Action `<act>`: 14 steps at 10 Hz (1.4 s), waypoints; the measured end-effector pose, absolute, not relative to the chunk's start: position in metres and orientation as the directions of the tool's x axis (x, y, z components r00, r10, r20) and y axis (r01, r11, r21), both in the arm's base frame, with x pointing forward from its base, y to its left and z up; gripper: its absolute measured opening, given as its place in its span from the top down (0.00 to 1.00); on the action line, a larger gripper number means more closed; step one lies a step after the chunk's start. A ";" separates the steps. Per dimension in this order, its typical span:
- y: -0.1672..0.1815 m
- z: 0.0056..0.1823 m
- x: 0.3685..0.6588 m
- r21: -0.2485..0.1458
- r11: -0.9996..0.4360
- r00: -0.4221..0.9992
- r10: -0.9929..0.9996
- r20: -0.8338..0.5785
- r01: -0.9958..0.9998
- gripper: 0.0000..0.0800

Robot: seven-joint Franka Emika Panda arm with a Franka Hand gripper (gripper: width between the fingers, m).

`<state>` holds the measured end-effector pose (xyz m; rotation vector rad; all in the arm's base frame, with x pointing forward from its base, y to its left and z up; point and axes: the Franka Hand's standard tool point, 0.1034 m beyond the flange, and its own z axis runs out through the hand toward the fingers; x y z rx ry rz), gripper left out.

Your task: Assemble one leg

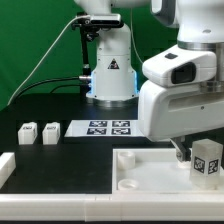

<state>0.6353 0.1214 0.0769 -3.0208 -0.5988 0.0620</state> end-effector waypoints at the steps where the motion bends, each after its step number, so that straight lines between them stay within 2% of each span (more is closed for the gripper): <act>1: 0.121 0.077 0.635 -0.070 -0.908 0.909 0.415 -0.025 0.413 0.19; 2: 0.121 0.077 0.635 -0.070 -0.910 0.912 0.410 -0.026 0.408 0.19; 4: 0.120 0.077 0.635 -0.070 -0.911 0.912 0.410 -0.026 0.408 0.50; 5: 0.119 0.077 0.636 -0.067 -0.911 0.912 0.409 -0.025 0.406 0.50; 6: 0.117 0.077 0.636 -0.067 -0.921 0.922 0.387 -0.027 0.385 0.63; 8: 0.117 0.076 0.636 -0.066 -0.930 0.931 0.364 -0.029 0.361 0.63; 9: 0.117 0.077 0.636 -0.070 -0.964 0.966 0.258 -0.030 0.256 0.63; 11: 0.117 0.077 0.634 -0.058 -0.996 0.997 -0.063 -0.049 -0.066 0.63; 14: 0.116 0.075 0.634 -0.041 -0.884 0.883 -0.462 -0.077 -0.466 0.63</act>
Offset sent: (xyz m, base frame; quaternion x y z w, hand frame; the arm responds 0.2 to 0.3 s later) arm 0.0000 0.0000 0.0000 0.0000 0.0000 0.0000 1.0000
